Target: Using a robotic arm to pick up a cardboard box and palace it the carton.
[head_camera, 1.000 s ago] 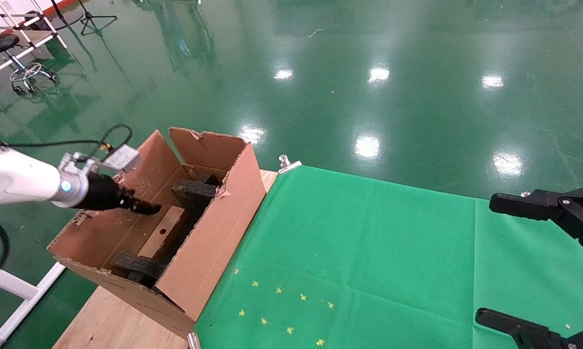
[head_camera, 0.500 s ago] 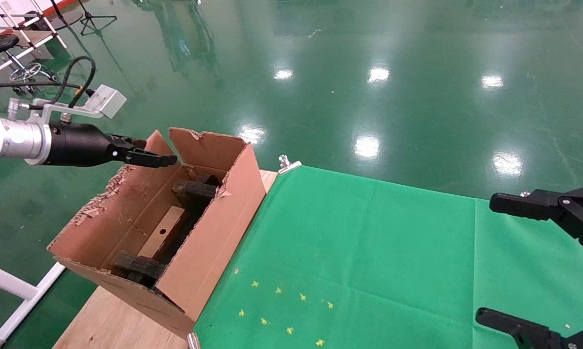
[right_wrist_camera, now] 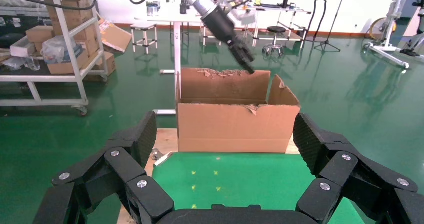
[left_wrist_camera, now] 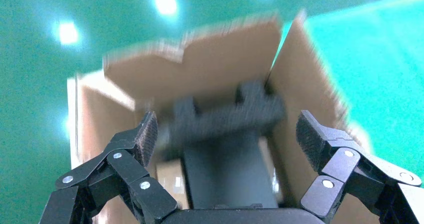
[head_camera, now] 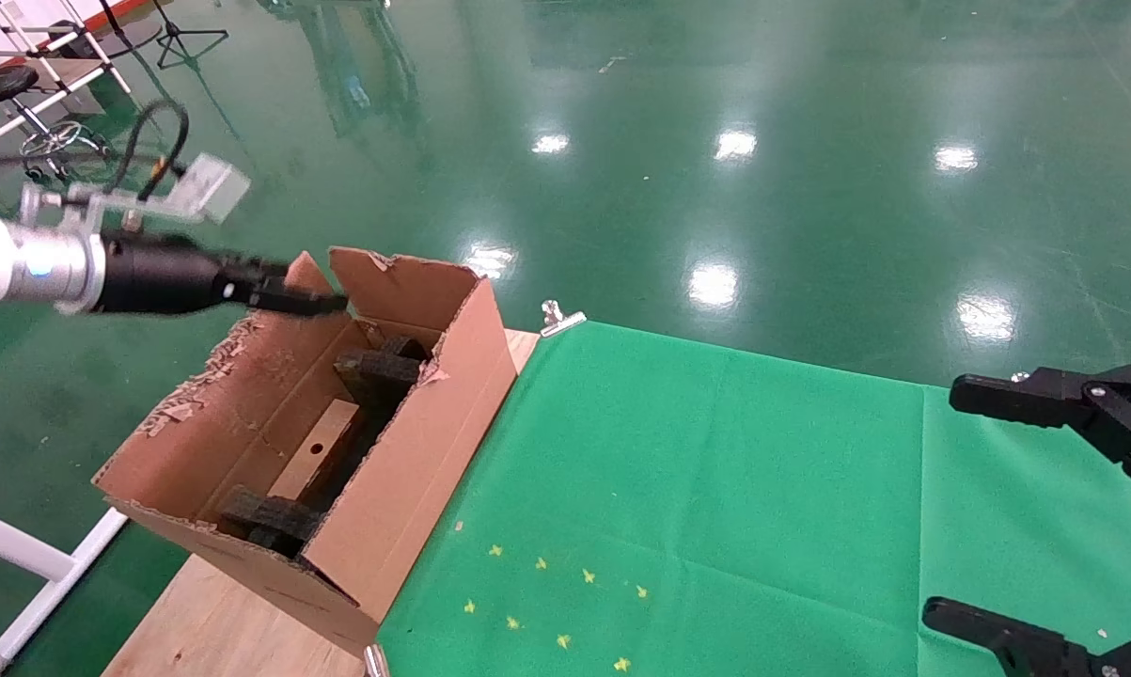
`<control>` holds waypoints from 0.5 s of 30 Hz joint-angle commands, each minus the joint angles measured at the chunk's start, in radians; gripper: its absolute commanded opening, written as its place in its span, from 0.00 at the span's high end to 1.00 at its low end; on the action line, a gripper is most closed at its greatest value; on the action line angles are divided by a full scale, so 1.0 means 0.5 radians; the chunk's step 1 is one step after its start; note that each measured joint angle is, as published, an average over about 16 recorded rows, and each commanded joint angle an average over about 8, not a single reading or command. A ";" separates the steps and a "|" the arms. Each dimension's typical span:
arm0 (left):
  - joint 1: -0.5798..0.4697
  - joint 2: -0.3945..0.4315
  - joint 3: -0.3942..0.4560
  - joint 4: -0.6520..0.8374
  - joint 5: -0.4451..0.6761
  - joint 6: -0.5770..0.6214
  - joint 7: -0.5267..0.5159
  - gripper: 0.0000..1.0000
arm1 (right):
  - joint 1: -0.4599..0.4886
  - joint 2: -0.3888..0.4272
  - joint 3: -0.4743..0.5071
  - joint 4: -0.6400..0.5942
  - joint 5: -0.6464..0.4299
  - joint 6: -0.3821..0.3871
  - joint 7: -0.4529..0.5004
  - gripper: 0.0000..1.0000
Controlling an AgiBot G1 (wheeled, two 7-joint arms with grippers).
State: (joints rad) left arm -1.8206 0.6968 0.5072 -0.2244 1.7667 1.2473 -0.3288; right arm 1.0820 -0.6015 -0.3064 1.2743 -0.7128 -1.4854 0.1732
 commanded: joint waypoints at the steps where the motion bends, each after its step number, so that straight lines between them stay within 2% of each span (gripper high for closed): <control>1: 0.036 -0.005 -0.011 -0.052 -0.051 0.013 0.007 0.00 | 0.000 0.000 0.000 0.000 0.000 0.000 0.000 0.00; 15: 0.412 -0.048 -0.126 -0.585 -0.572 0.138 0.078 0.00 | 0.001 0.000 -0.001 -0.001 0.001 0.000 -0.001 0.00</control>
State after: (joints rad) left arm -1.6147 0.6730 0.4443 -0.5172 1.4804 1.3162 -0.2899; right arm 1.0823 -0.6013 -0.3070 1.2740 -0.7125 -1.4854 0.1729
